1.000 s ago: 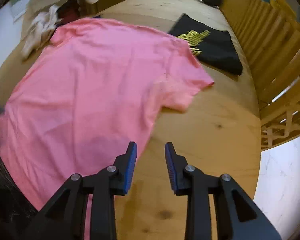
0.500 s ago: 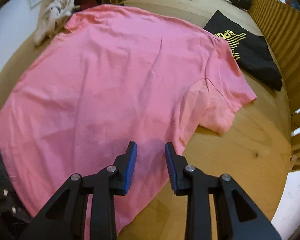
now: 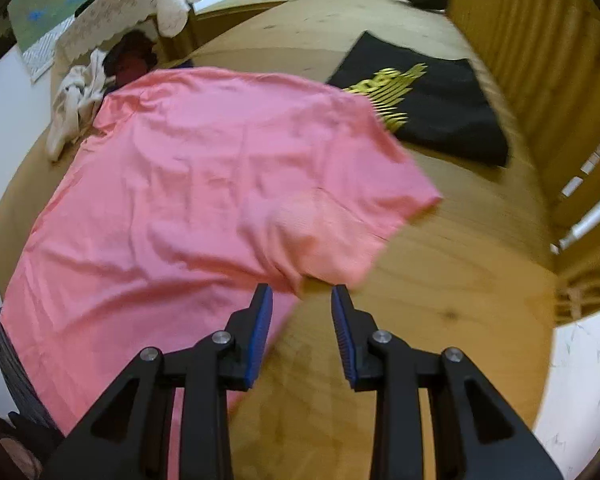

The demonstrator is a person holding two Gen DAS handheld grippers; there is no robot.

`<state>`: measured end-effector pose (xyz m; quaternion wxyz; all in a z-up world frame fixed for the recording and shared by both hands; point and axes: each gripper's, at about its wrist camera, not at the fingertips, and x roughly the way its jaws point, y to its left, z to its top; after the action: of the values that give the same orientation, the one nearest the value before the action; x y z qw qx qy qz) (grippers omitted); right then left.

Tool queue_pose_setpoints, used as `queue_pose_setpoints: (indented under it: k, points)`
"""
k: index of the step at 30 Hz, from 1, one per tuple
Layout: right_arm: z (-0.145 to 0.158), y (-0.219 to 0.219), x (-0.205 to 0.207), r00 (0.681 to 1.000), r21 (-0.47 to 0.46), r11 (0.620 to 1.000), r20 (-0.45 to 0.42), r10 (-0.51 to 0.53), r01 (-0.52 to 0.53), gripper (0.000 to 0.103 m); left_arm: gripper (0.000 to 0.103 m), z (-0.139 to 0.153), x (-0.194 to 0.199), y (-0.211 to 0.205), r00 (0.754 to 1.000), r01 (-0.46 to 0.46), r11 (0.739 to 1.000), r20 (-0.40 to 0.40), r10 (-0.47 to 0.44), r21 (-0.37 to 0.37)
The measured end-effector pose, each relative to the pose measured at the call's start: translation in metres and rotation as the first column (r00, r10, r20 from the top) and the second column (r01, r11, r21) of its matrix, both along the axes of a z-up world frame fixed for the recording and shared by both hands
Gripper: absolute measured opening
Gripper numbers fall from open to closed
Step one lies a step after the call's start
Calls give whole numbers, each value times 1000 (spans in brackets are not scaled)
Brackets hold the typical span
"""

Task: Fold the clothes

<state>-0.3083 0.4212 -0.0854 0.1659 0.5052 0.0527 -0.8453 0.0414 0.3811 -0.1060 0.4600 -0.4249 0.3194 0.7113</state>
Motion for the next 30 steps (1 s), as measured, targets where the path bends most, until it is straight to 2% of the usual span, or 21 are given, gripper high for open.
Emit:
queue_pose_setpoints:
  k: [3, 5, 7, 9, 11, 13, 15, 18, 21, 23, 26, 30]
  points:
    - [8, 15, 14, 1000, -2, 1000, -19, -13, 13, 31, 83, -8, 3, -1, 999, 16, 998, -30, -17, -60]
    - [12, 22, 20, 999, 2, 1000, -31, -18, 19, 31, 76, -11, 2, -7, 998, 13, 996, -60, -18, -85]
    - [14, 29, 21, 999, 2, 999, -34, -39, 39, 31, 76, -15, 4, -6, 996, 18, 996, -81, -24, -85]
    - [17, 36, 23, 998, -6, 998, -36, -61, 60, 31, 67, -16, 3, -11, 993, 21, 996, -110, -30, -83]
    - [20, 39, 23, 997, -25, 997, -36, -73, 72, 31, 63, -16, 5, -12, 989, 26, 996, -143, -38, -85]
    - [22, 39, 24, 996, -25, 997, -40, -75, 74, 31, 51, -15, 6, -14, 984, 9, 996, -175, -24, -84]
    - [24, 37, 25, 996, -20, 997, -47, -70, 69, 31, 28, -13, 4, -15, 981, -10, 996, -193, -6, -84]
    - [28, 34, 27, 997, -30, 998, -53, -60, 59, 31, 29, -11, 0, -16, 981, -19, 996, -193, 2, -84]
    - [31, 30, 30, 997, -31, 998, -62, -50, 48, 31, 29, -13, 10, -9, 970, 3, 992, -241, -34, -127]
    - [31, 29, 31, 996, -22, 999, -68, -49, 47, 31, 28, -9, 8, -8, 979, 13, 995, -203, -32, -98]
    - [29, 34, 30, 996, -22, 998, -62, -60, 59, 31, 18, -3, -2, -12, 991, -4, 999, -131, -1, -43]
    - [22, 47, 27, 995, -27, 996, -45, -90, 89, 31, 18, 0, -8, -22, 998, -38, 999, -58, 39, 16]
